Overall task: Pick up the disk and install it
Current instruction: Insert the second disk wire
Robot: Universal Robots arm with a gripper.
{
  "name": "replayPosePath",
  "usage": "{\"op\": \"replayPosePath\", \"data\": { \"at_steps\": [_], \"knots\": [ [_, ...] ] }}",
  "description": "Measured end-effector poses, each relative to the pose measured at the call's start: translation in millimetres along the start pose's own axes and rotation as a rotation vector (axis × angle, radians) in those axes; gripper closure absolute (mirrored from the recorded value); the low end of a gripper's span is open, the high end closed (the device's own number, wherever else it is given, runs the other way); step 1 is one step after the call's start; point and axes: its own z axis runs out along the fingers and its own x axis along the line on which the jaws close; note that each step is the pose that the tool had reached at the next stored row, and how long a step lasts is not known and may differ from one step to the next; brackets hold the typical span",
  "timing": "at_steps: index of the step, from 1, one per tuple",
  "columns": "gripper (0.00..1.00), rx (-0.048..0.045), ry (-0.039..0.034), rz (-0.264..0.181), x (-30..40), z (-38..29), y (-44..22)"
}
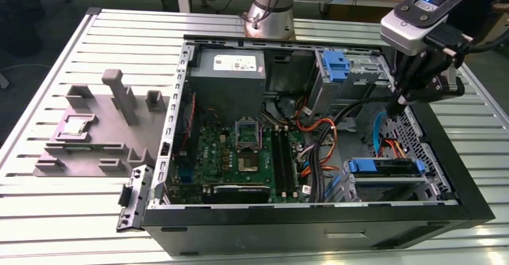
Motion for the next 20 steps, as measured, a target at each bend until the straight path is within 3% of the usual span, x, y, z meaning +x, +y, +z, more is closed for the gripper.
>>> {"op": "replayPosePath", "data": {
  "at_steps": [3,8,12,14,15,16,17,20],
  "knots": [
    [0.9,0.0024,-0.0108,0.0,4.0,-0.5,0.8],
    [0.9,0.0014,-0.0418,0.001,15.3,-1.8,0.8],
    [0.89,-0.0003,-0.0773,0.001,20.3,-1.0,1.2],
    [0.83,-0.0014,-0.0974,0.001,20.7,0.2,1.2],
    [0.76,-0.0017,-0.1054,0.001,21.0,0.8,1.3],
    [0.76,-0.0021,-0.1129,0.001,21.7,1.7,1.3],
    [0.76,-0.0023,-0.1174,0.001,22.9,2.9,1.3],
    [0.76,-0.0021,-0.1185,0.001,25.6,4.9,2.0]
  ]
}}
